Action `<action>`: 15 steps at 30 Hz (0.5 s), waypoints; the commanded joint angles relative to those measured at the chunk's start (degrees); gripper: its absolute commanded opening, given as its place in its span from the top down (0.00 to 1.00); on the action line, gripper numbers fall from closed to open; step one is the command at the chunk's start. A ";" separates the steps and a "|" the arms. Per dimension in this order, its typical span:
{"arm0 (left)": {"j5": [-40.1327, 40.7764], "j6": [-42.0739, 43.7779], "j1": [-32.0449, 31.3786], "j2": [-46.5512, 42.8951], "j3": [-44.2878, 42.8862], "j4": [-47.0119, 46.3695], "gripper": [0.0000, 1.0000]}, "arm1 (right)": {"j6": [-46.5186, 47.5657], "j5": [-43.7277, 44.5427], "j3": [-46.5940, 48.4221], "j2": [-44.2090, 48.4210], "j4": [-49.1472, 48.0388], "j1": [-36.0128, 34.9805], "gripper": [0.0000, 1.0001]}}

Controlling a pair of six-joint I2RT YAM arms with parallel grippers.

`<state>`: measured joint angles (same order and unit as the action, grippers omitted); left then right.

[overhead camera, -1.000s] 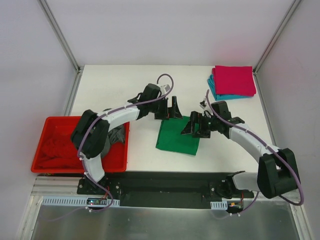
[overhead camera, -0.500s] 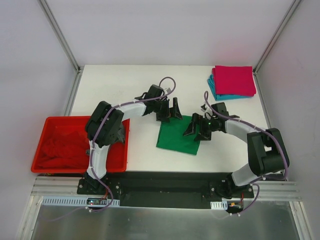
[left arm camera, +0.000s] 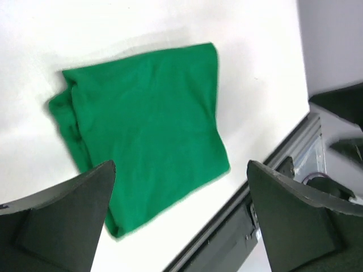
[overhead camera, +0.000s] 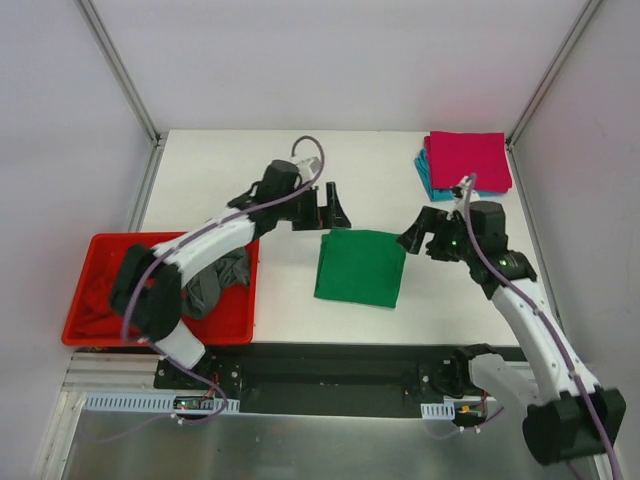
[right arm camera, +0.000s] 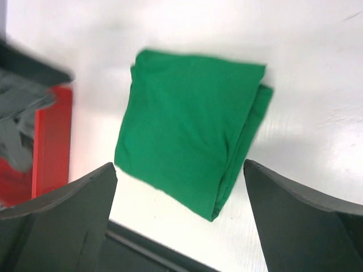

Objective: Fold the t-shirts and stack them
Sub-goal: Fold the long partially folded tshirt into a neat square, then put the neatly folded tshirt into the corner of the board with the right arm

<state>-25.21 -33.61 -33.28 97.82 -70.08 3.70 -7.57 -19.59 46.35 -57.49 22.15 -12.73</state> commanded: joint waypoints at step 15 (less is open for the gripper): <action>30.58 -7.53 0.23 -68.46 42.57 21.16 0.01 | -9.65 7.02 -3.29 -13.85 -1.14 -3.00 0.01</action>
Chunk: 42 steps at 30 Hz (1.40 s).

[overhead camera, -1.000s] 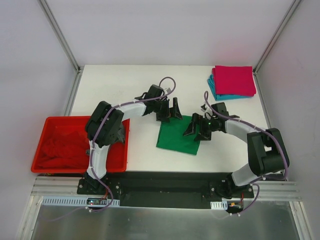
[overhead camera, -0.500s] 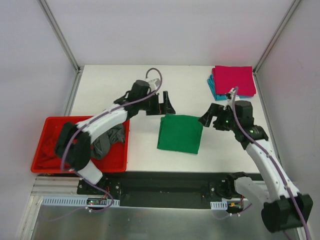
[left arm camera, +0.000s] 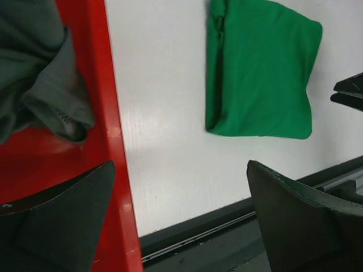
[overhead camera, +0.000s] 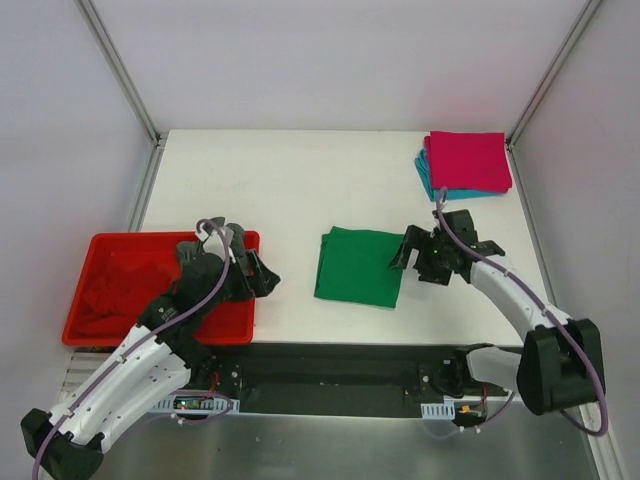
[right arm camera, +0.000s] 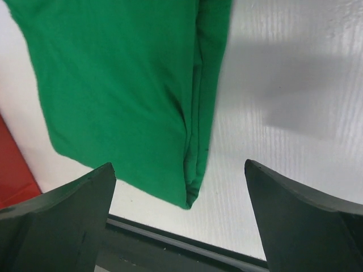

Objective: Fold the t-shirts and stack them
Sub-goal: Put the neatly folded tshirt into the corner of the board with the right arm

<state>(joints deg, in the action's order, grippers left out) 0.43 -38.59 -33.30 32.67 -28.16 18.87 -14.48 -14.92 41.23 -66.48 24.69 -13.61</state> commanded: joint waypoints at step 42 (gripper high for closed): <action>14.16 -4.92 0.25 -2.60 -1.28 13.73 0.01 | 28.78 52.07 53.32 -48.91 7.84 -13.47 0.99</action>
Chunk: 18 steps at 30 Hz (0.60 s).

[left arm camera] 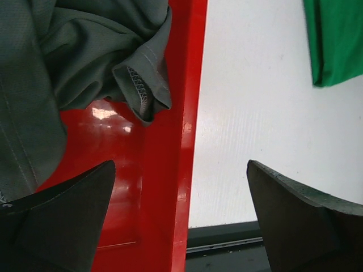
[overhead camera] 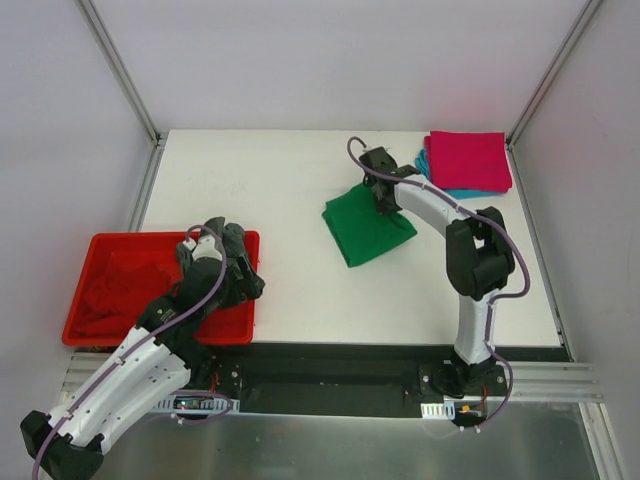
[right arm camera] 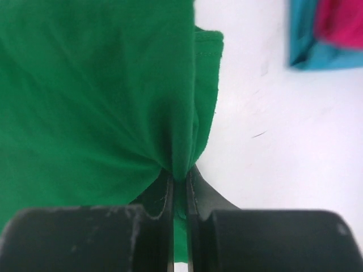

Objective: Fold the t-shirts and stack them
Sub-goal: Put the neatly folded tshirt into the corner of the board with the right arm

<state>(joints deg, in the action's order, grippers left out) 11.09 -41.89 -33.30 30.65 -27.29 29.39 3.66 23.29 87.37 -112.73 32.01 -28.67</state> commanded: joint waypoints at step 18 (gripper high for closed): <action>11.40 -3.38 0.34 0.37 -9.53 8.93 0.01 | 42.48 30.59 23.80 -12.95 -22.25 10.47 1.00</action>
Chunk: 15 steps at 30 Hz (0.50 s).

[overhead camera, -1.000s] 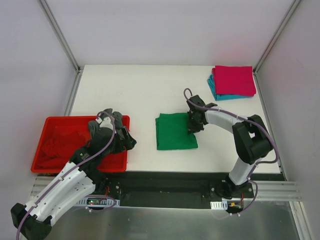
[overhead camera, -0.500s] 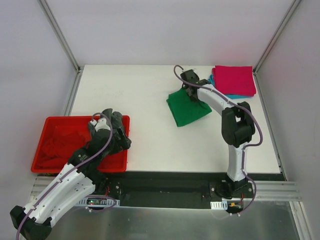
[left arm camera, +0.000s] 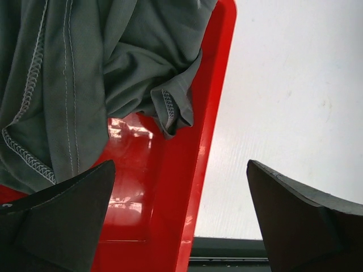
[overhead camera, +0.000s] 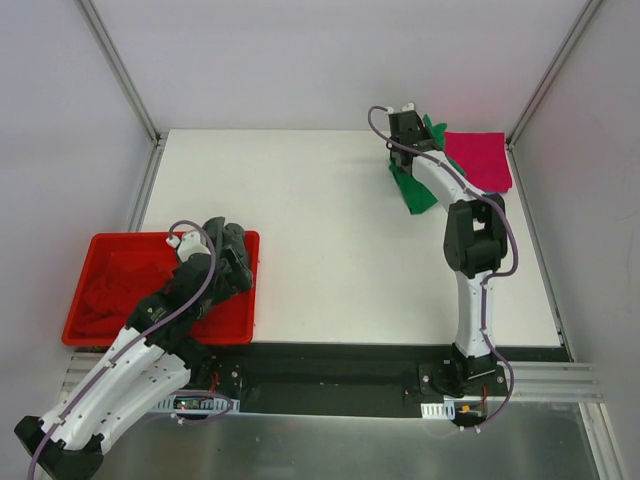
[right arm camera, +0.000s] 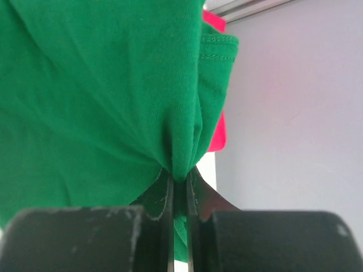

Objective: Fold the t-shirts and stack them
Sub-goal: Put the neatly folded tshirt into the corner of the board with the right arm

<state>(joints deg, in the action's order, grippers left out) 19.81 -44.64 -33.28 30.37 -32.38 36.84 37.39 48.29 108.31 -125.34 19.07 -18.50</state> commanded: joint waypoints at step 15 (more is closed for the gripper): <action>9.19 -1.15 0.23 3.46 -6.90 1.66 0.01 | 4.81 6.90 19.02 -6.93 -5.47 3.29 0.99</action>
<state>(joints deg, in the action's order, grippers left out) 26.22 -44.64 -33.28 32.01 -37.36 37.89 45.41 52.10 119.55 -131.63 11.31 -16.49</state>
